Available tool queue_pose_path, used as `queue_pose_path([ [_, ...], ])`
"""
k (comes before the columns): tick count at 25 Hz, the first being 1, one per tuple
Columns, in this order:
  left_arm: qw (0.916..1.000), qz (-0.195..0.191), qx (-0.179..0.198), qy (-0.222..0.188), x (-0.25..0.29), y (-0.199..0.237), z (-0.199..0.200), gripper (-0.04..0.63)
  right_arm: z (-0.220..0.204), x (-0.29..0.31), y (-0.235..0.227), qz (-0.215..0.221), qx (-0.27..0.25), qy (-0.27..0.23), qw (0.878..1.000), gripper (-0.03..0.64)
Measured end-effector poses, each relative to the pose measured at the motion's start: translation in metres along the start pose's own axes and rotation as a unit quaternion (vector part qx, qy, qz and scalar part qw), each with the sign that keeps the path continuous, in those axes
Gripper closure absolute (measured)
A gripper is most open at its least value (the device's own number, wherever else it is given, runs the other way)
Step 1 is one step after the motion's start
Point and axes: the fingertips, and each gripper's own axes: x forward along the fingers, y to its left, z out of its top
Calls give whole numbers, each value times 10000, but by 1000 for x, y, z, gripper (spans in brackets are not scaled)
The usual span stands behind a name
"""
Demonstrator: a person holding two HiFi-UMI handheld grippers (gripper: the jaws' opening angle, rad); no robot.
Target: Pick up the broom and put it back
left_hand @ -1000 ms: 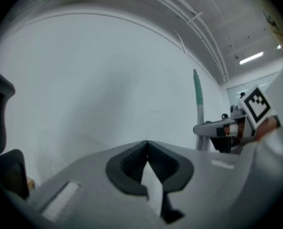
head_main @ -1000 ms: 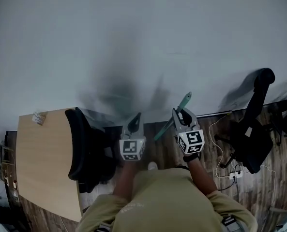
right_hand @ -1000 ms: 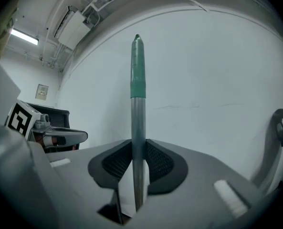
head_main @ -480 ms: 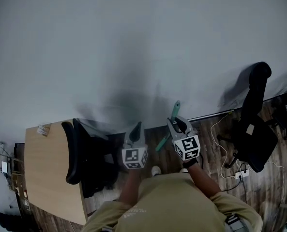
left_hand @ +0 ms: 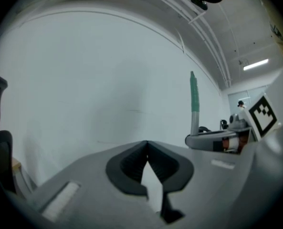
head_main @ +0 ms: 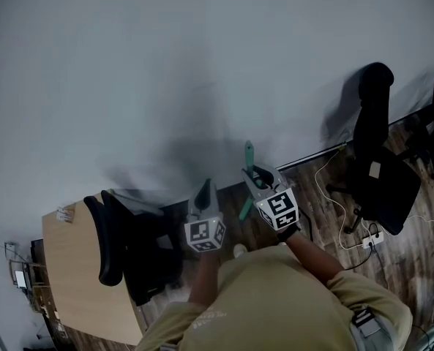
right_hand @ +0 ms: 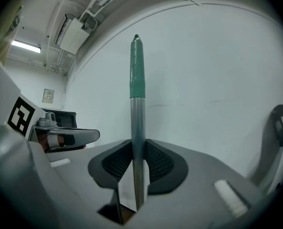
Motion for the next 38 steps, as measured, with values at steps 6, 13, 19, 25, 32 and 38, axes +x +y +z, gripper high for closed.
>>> queue_pose_path([
  [6,9995,-318,0,23,17,-39,0,594,-8,-30,-28,-197,138,52,9997,528],
  [13,9967,-810,23,79,39,-99,-4,594,-18,-74,-69,-606,241,120,9978,528],
  [19,9923,-1222,33,177,49,-156,-17,594,-28,-125,-103,-1015,245,115,9945,528],
  [25,9806,-1897,203,441,49,-217,-33,594,-46,-166,-131,-1558,152,309,9872,528],
  [32,9622,-2643,195,633,78,-249,-46,594,-71,-193,-161,-2342,430,509,9699,528],
  [38,9378,-3387,195,730,104,-278,-53,594,-75,-223,-195,-3025,766,484,9488,529],
])
